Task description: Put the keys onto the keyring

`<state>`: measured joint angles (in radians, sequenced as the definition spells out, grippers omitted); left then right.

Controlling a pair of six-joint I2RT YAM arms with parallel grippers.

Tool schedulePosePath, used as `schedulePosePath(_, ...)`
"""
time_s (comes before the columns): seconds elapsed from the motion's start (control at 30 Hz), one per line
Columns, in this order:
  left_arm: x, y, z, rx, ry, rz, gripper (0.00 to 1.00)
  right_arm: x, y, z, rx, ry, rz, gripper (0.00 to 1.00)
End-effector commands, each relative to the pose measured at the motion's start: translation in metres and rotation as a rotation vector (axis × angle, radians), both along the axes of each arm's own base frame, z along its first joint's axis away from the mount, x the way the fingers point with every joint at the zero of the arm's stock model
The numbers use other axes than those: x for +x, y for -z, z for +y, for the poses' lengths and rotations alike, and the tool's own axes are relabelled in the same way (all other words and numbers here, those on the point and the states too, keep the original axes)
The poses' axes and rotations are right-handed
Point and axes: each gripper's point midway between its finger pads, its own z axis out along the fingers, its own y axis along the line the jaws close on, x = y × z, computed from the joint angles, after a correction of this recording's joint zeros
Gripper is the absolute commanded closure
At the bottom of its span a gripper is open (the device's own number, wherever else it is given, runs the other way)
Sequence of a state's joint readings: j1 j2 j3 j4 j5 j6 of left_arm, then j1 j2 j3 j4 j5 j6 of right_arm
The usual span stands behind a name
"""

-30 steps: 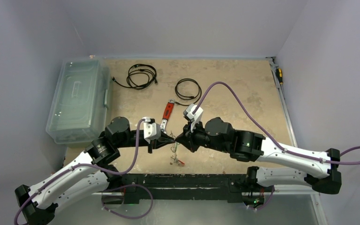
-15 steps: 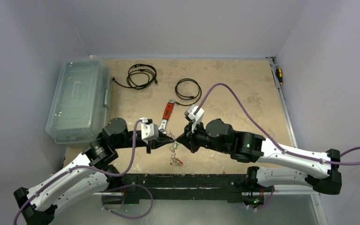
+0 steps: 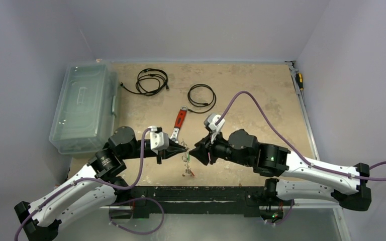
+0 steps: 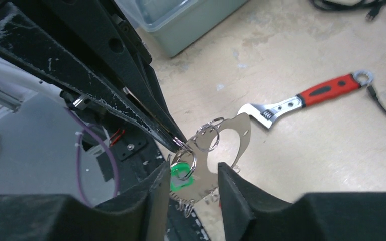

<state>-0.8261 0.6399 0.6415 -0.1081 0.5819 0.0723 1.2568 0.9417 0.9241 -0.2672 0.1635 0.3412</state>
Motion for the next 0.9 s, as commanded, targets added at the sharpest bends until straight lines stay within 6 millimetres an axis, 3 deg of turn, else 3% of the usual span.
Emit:
schedulePosePath(0.0,0.001,-0.039,0.000,-0.094,0.001,-0.102,1.00,-0.005,-0.024,-0.001,0.088,-0.038,-0.066,0.51)
schedulePosePath(0.23,-0.001,-0.042,0.002,-0.103,-0.002,-0.111,1.00,-0.017,-0.048,-0.001,0.222,-0.130,-0.172,0.40)
schedulePosePath(0.47,-0.002,-0.047,0.003,-0.116,0.001,-0.119,1.00,-0.014,-0.034,0.011,0.178,-0.139,-0.160,0.41)
schedulePosePath(0.87,-0.005,-0.047,0.003,-0.122,0.013,-0.120,1.00,0.002,-0.020,0.010,0.135,-0.078,-0.163,0.49)
